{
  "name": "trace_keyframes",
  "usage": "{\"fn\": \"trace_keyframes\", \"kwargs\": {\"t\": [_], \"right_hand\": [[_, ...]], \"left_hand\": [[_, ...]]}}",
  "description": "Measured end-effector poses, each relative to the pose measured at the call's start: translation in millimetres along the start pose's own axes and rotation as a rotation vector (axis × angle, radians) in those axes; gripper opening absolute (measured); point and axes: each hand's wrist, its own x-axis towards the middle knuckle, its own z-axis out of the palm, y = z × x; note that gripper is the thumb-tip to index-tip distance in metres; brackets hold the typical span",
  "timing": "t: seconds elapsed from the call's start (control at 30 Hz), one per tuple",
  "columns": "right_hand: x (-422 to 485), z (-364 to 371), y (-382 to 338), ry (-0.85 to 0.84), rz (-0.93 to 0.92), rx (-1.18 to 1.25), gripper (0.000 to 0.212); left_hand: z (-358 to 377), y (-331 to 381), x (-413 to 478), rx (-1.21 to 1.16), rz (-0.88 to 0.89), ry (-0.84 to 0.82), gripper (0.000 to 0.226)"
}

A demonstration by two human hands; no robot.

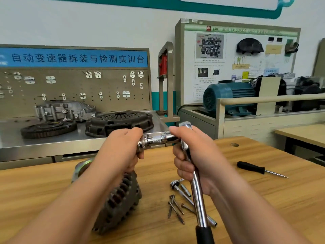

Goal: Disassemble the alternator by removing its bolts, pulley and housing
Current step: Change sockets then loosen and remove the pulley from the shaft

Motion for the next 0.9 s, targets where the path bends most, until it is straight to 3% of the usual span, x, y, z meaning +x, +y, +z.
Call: {"fn": "trace_keyframes", "kwargs": {"t": [0.1,0.2,0.27,0.37,0.43,0.57,0.63,0.77,0.9], "right_hand": [[5.9,20.1,-3.1,-0.093,0.012,-0.177,0.021],[16.0,49.2,-8.9,-0.144,-0.056,-0.433,0.023],[21.5,68.3,-11.9,-0.154,-0.107,-0.625,0.027],[25.2,88.0,-10.8,-0.171,-0.170,-0.872,0.037],[26.0,95.9,-8.9,-0.158,-0.228,-0.987,0.031],[29.4,104.9,-6.3,-0.130,-0.289,-1.085,0.025],[31.4,107.5,-6.2,-0.134,-0.305,-1.107,0.025],[36.9,112.2,-5.9,-0.134,-0.347,-1.132,0.025],[41.6,118.2,-3.3,-0.168,-0.362,-1.167,0.023]], "left_hand": [[-40.8,-4.4,-11.4,0.150,0.026,-0.090,0.047],[-81.1,-9.8,-17.6,0.330,0.127,-0.005,0.045],[-99.9,-18.6,-21.7,0.352,0.212,0.040,0.038],[-118.4,-46.6,-25.3,0.333,0.203,0.024,0.021],[-128.5,-73.1,-25.2,0.287,0.160,-0.062,0.028],[-132.9,-115.2,-20.6,0.267,0.136,-0.209,0.098],[-131.5,-127.5,-14.9,0.253,0.114,-0.205,0.115],[-133.0,-144.1,-5.8,0.311,0.121,-0.108,0.117],[-122.5,-151.4,-11.8,0.075,0.020,-0.157,0.096]]}}
